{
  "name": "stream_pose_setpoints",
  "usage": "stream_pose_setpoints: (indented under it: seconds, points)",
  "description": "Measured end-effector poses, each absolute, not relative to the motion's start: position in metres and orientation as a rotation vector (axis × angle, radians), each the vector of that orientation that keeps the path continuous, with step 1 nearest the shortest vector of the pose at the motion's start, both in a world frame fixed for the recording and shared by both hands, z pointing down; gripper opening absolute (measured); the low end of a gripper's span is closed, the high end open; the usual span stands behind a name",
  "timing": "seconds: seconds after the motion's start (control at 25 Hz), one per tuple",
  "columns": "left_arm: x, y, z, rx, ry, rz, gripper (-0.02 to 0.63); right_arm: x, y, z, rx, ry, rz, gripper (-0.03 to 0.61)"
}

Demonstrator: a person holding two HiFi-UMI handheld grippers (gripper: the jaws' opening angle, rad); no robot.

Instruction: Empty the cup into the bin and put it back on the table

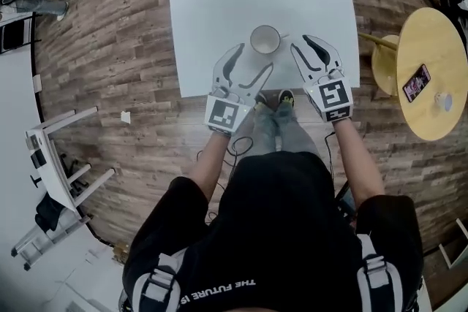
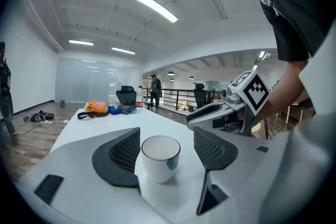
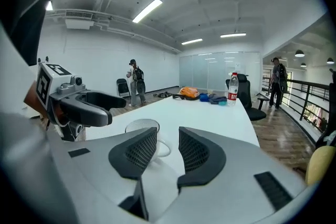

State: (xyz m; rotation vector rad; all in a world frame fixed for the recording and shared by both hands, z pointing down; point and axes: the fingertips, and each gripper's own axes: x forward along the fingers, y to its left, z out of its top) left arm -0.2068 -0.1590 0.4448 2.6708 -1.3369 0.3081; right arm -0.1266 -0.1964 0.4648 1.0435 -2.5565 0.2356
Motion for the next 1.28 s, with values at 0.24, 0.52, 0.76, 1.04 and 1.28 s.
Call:
stream_pose_setpoints:
  seconds: [0.24,0.52,0.76,1.04,1.28]
  points:
    - [-0.215,-0.187,0.509,2.668,-1.270,0.297,0.344,-0.139,-0.228,0.536,0.984,-2.507,0.280,0.120]
    - [-0.212,-0.195,0.534,2.790,-1.106,0.317,0.356,-0.161,-0.238,0.561,0.937,-2.515,0.251,0.120]
    - [-0.201,-0.198,0.536,2.828,-0.987,0.334,0.357,-0.164,-0.244,0.561,0.943,-2.532,0.277,0.118]
    - [-0.194,-0.205,0.538,2.851,-0.930,0.340,0.357,-0.164,-0.247,0.562,0.952,-2.546,0.257,0.117]
    - [-0.195,-0.208,0.538,2.848,-0.950,0.335,0.357,-0.169,-0.249,0.563,0.943,-2.575,0.276,0.070]
